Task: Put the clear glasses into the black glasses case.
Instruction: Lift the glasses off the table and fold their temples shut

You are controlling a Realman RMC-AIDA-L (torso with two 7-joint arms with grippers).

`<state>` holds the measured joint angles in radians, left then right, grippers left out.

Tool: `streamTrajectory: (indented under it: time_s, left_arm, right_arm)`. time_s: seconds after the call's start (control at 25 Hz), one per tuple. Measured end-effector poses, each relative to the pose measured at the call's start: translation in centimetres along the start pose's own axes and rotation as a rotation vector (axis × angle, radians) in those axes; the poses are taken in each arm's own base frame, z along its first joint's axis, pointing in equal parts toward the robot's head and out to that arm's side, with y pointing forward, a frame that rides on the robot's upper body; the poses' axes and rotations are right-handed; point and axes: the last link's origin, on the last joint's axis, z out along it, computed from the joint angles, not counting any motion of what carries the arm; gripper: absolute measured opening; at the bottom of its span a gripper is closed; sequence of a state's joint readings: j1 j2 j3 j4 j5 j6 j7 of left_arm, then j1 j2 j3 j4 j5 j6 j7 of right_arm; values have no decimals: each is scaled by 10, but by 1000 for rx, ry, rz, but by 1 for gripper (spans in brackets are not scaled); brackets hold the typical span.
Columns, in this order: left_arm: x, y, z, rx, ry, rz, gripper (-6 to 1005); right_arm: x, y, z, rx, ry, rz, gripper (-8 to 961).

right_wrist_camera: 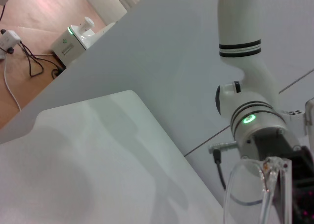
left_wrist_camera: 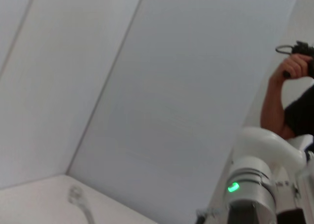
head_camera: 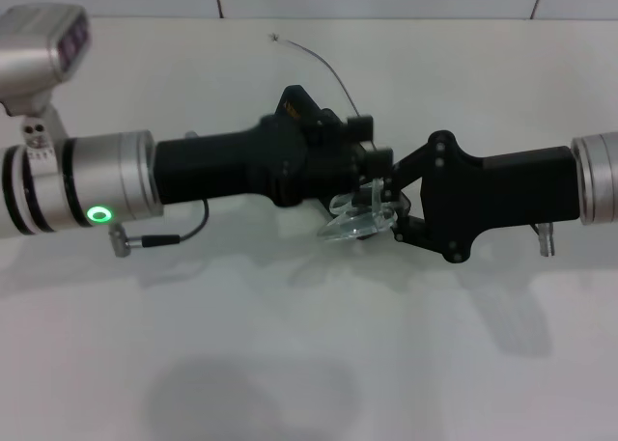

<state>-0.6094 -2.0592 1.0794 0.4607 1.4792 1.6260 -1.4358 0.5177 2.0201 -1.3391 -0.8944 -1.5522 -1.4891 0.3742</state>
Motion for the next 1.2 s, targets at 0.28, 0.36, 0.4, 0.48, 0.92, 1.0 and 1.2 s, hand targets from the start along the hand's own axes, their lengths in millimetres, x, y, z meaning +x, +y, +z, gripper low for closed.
streamTrajectory:
  time_s: [0.28,0.36,0.4,0.48,0.92,1.0,1.2]
  left_arm:
    - [3,-7,-22,70,28,10,643]
    - [2,-10,-32,107,31,12,643]
    - [1,-13,-37,129,28,11,643]
    - [0,-16,-42,157,22,11,643]
    - [0,-21,-26,187,26,117,643]
    - [2,-20,-21,180,43,145,644]
    - [5,-17,-18,179,98,209,643]
  right_arm:
    - [-4,3,-3,-8,-27,-2,107]
    - [-10,3,-6,-7,-71,-15,107]
    - [-13,4,-8,-4,-95,-21,107]
    - [-19,4,-12,7,-134,-29,108]
    - [-39,10,5,-15,-363,20,107]
    - [-37,9,10,-22,-372,57,107]
    - [-27,4,15,5,-330,160,107]
